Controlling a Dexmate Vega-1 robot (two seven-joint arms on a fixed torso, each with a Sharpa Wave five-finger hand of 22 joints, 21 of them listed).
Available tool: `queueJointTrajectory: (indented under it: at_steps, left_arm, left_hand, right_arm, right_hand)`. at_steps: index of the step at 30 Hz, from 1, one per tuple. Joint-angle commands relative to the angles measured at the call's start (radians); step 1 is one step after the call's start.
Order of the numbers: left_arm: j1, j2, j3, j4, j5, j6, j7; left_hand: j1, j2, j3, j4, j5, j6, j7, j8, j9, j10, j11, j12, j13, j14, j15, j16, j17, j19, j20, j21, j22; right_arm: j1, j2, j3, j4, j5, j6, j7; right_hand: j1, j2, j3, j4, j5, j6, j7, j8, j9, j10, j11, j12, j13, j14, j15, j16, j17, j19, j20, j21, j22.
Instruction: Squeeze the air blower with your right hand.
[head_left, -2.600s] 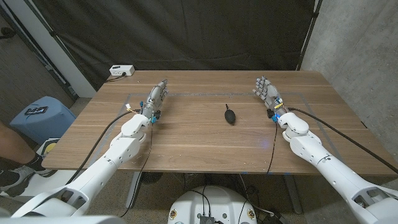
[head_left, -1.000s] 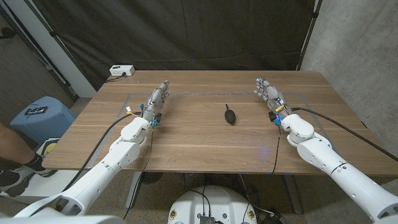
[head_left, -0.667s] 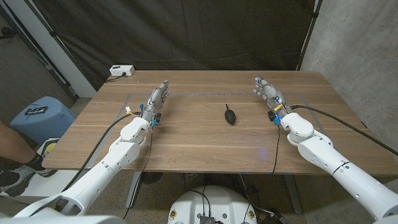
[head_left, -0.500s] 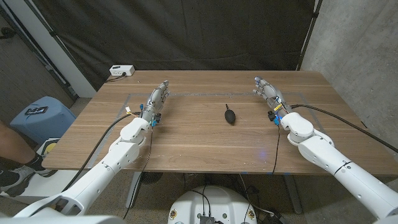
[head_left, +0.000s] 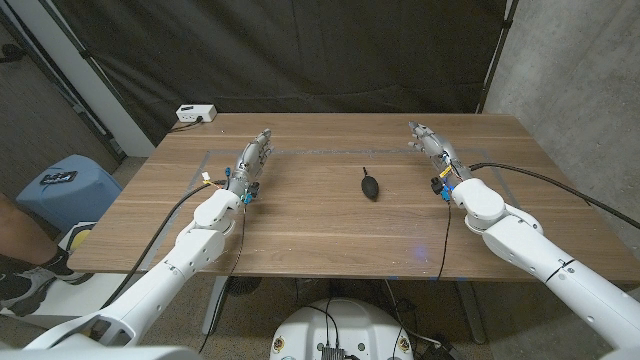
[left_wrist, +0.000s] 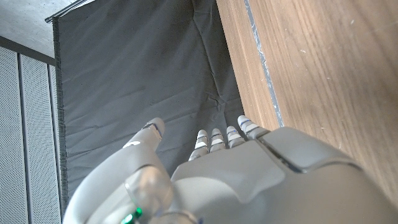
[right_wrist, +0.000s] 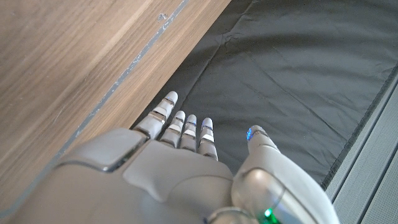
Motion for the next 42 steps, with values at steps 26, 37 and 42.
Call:
queueJointTrajectory:
  at_steps: [26,37,42]
  left_arm:
    - [-0.02,-0.001,-0.014,0.049,-0.018,-0.019,-0.035]
    - [-0.011,0.006,-0.019,0.043,-0.019,-0.021,-0.033]
    - [-0.007,0.004,-0.019,0.043,-0.02,-0.023,-0.031]
  left_hand:
    - [0.015,0.001,0.003,-0.009,0.007,0.008,0.0,0.003,0.003,0.0,-0.007,0.002,0.003,-0.005,0.001,0.003,0.006,0.001,0.007,-0.008,0.004]
    - [0.015,0.002,0.003,-0.011,0.007,0.009,-0.002,0.003,0.003,0.0,-0.009,0.002,0.003,-0.005,0.001,0.003,0.006,0.002,0.008,-0.011,0.004]
    - [0.016,0.002,0.003,-0.012,0.007,0.01,-0.002,0.004,0.003,0.0,-0.008,0.002,0.003,-0.005,0.001,0.003,0.006,0.003,0.008,-0.012,0.004]
  right_arm:
    - [0.073,-0.048,-0.091,-0.251,-0.21,-0.438,-0.086]
    - [0.09,-0.047,-0.125,-0.321,-0.252,-0.568,-0.104]
    - [0.104,-0.056,-0.145,-0.359,-0.275,-0.649,-0.104]
  right_hand:
    - [0.029,-0.027,-0.006,-0.04,-0.005,0.007,0.027,0.005,0.002,0.009,0.015,0.008,0.002,0.024,0.02,0.011,0.0,0.016,0.032,0.01,0.004]
    - [0.045,-0.03,-0.004,-0.058,-0.006,0.018,0.047,0.009,0.002,0.015,0.033,0.01,0.003,0.029,0.035,0.011,0.0,0.015,0.047,0.009,0.005]
    - [0.053,-0.03,-0.004,-0.068,-0.007,0.021,0.063,0.009,0.003,0.011,0.054,0.009,0.004,0.026,0.054,0.01,0.001,0.012,0.053,0.008,0.005]
